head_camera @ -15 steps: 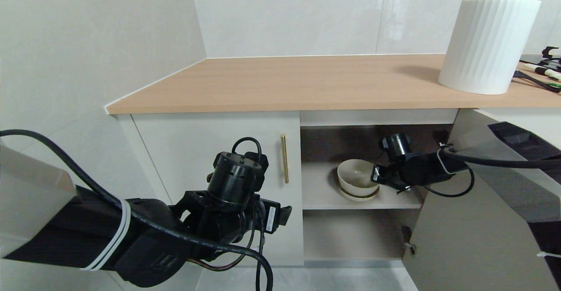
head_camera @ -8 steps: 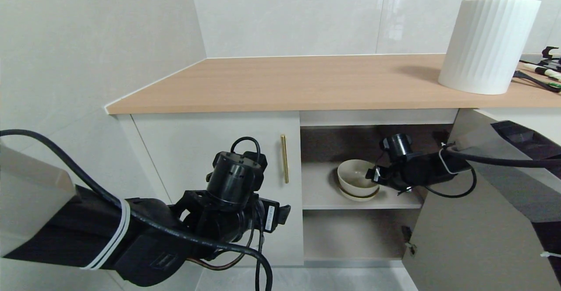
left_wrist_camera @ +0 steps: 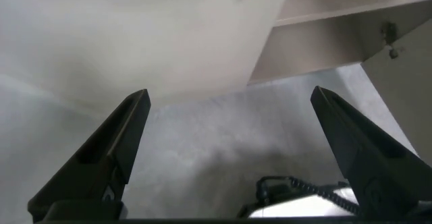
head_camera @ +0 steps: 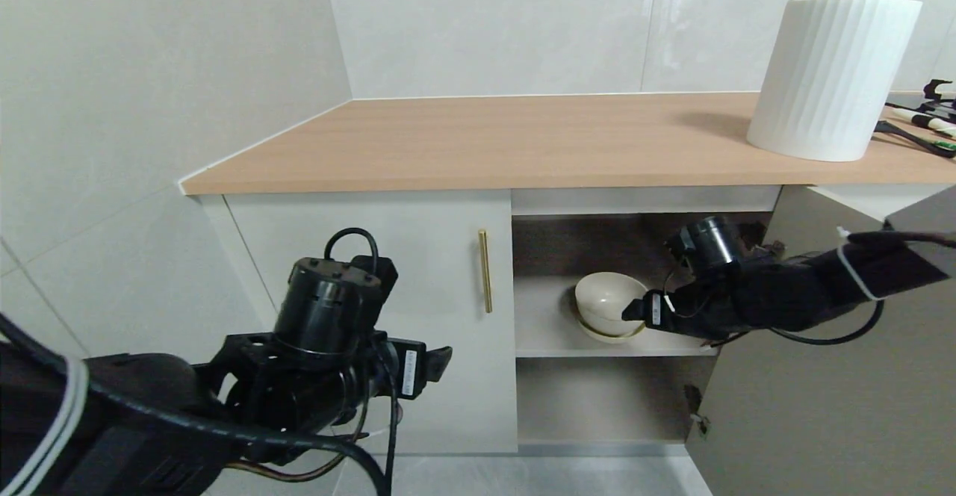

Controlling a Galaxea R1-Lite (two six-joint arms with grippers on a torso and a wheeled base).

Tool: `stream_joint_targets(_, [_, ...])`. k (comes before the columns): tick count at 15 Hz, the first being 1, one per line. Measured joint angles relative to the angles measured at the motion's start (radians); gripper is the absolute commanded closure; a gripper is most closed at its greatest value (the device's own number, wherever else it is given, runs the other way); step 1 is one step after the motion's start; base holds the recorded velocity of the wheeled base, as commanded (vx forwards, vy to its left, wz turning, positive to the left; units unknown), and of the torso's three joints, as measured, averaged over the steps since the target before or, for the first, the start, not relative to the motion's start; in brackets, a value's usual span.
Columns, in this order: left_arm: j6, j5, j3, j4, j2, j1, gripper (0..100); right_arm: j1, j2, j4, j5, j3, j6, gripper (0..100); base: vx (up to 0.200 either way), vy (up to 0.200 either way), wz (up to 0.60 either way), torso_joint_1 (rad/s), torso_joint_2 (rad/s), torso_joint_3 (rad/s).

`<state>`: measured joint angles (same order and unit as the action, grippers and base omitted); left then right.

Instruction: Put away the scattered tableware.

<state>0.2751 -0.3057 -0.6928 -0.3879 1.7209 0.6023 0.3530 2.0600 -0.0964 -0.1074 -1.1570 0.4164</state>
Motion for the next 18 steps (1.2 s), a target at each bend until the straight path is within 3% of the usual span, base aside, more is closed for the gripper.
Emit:
stream_joint_targets(4, [-0.003, 0.011, 0.132, 0.059, -0.186, -0.012, 0, 0.075, -0.262, 0.056, 0.022, 0.267, -0.026, 0, 0.0, 0.0, 0.0, 0.0, 0.0, 0.0])
stream_joint_targets(8, [0.03, 0.013, 0.207, 0.077, -0.284, -0.006, 0, 0.133, -0.384, 0.058, 0.016, 0.441, -0.027, 0, -0.1, 0.0, 0.0, 0.0, 0.0, 0.001])
stream_joint_targets(18, [0.034, 0.012, 0.219, 0.08, -0.31, 0.011, 0, 0.18, -0.513, 0.058, 0.018, 0.508, -0.031, 0, -0.2, 0.0, 0.0, 0.003, 0.0, 0.005])
